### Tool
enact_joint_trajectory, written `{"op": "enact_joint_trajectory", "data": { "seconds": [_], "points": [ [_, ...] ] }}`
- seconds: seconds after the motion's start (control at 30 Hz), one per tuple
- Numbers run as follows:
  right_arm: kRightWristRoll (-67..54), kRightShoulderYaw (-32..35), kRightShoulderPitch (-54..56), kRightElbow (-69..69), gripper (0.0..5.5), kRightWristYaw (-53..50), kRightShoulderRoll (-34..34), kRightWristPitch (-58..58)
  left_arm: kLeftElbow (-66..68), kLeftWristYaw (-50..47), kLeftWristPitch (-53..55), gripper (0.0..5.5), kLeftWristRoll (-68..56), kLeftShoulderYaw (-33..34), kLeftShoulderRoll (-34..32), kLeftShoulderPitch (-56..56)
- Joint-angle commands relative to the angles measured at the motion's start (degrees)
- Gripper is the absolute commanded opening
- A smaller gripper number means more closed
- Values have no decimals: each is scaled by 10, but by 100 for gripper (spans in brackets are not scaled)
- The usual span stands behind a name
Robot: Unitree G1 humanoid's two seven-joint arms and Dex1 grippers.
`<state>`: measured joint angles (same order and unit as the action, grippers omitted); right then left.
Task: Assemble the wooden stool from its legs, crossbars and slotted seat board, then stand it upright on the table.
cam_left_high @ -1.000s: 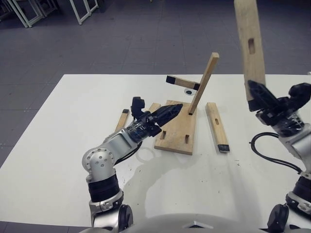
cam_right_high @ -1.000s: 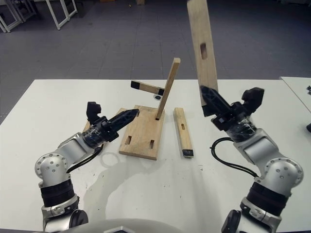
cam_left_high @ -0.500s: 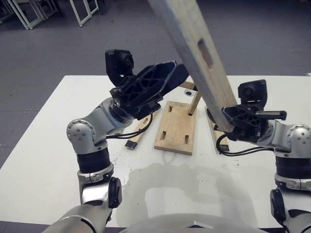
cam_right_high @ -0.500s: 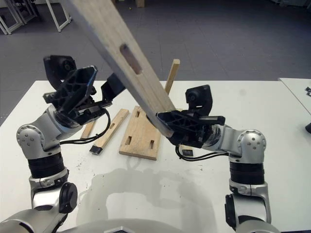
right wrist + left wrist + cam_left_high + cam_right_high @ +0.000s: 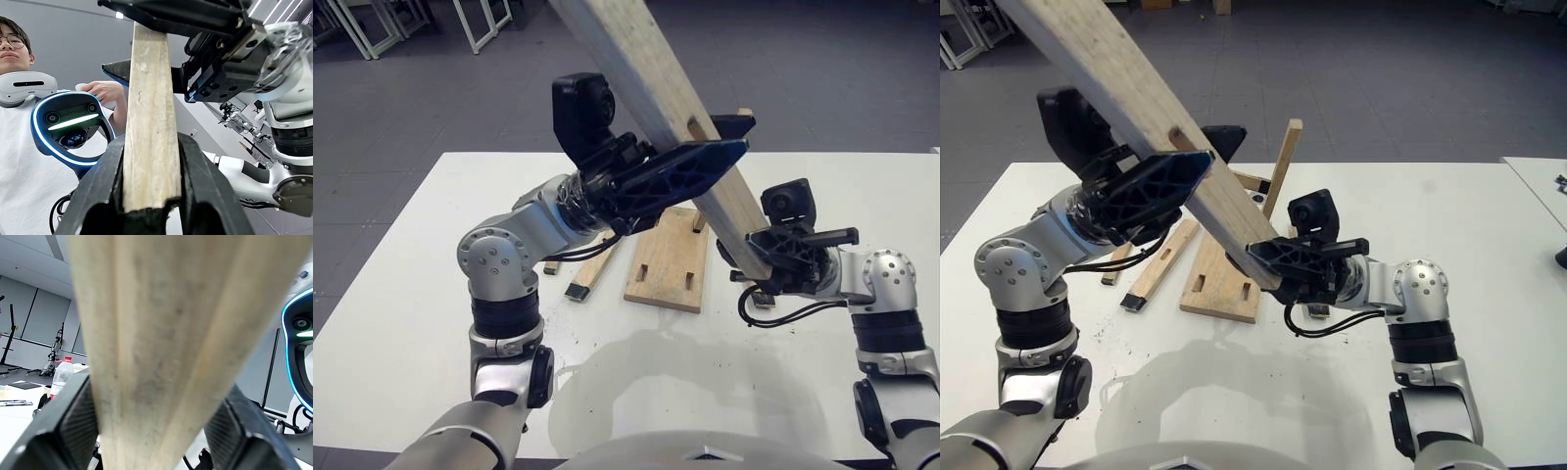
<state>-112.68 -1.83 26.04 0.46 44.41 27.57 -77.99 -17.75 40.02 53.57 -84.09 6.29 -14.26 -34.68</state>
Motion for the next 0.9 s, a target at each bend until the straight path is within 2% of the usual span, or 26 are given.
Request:
{"op": "enact_joint_trajectory", "data": {
  "seconds": [0.03, 0.2, 0.23, 0.33, 0.43, 0.5, 0.57, 0.63, 0.7, 0.77, 0.9],
  "points": [
    [-3, -1, 15, 10, 102, 14, 10, -8, 9, 41, 13, 238, -13, 5, -26, 9],
    [-3, -4, 23, 21, 102, 19, 14, -14, 23, 49, 14, 237, -25, 12, -30, 4],
    [-3, 0, 21, 21, 138, 1, 14, -7, 29, 49, 13, 237, -25, 18, -34, 2],
    [-3, 8, -5, 15, 205, -79, 41, 16, 64, 60, 5, 215, -14, 62, -77, -3],
    [8, 18, -40, 12, 210, -133, 100, 20, 92, 68, -13, 215, 11, 117, -133, 9],
    [58, 25, -39, 6, 210, -160, 119, 33, 103, 70, -29, 215, 41, 135, -159, 17],
    [252, -16, 4, -24, 210, -154, 137, 103, 102, 68, -66, 215, 127, 122, -187, 39],
    [503, -139, 49, -71, 210, -120, 173, 221, 97, 59, -107, 215, 212, 95, -192, 66],
    [687, -256, 86, -81, 210, -92, 186, 311, 90, 46, -145, 215, 287, 58, -184, 90],
    [797, -325, 108, -69, 210, -67, 179, 370, 95, 32, -174, 215, 342, 31, -172, 104],
    [983, -418, 135, -15, 210, -37, 153, 483, 109, 17, -209, 215, 401, 11, -155, 115]
  ]
}}
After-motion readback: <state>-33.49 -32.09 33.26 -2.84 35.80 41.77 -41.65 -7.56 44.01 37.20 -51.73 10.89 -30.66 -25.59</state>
